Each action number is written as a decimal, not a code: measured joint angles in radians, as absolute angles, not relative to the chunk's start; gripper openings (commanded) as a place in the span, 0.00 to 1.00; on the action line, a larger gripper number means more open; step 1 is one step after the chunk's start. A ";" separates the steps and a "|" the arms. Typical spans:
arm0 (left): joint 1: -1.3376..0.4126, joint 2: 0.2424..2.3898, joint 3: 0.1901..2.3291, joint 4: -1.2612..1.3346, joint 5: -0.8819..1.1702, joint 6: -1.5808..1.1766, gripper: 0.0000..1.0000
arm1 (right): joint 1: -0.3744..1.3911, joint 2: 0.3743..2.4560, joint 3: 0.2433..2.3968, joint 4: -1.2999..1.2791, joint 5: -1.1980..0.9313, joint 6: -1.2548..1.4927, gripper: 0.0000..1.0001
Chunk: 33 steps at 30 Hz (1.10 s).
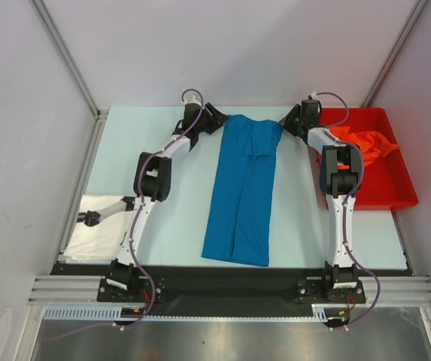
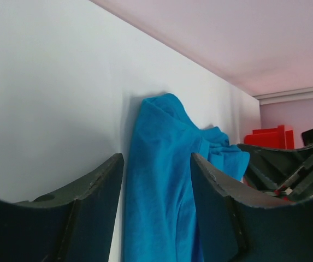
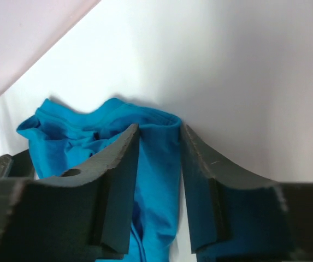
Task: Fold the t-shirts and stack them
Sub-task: Fold the tshirt
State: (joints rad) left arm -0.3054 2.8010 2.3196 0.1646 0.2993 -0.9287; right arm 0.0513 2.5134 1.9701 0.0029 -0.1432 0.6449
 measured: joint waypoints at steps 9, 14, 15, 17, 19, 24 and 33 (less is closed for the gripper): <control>-0.305 2.839 2.340 0.225 0.300 -1.029 0.55 | 0.058 2.596 2.063 0.033 -0.139 0.675 0.00; -0.305 2.841 2.327 0.253 0.300 -1.047 0.55 | 0.061 2.677 2.225 -0.004 -0.117 0.623 0.00; -0.305 2.840 2.321 0.266 0.300 -1.050 0.55 | 0.061 2.695 2.265 -0.021 -0.116 0.616 0.00; -0.305 2.840 2.315 0.278 0.300 -1.049 0.55 | 0.060 2.722 2.327 -0.034 -0.118 0.607 0.00; -0.304 2.835 2.305 0.284 0.300 -1.046 0.56 | 0.057 2.727 2.341 -0.034 -0.119 0.603 0.01; -0.300 2.787 2.271 0.226 0.292 -0.962 0.68 | 0.045 2.750 2.371 -0.039 -0.145 0.594 0.34; -0.282 2.545 2.162 -0.071 0.191 -0.636 0.80 | 0.027 2.757 2.468 -0.212 -0.154 0.560 0.72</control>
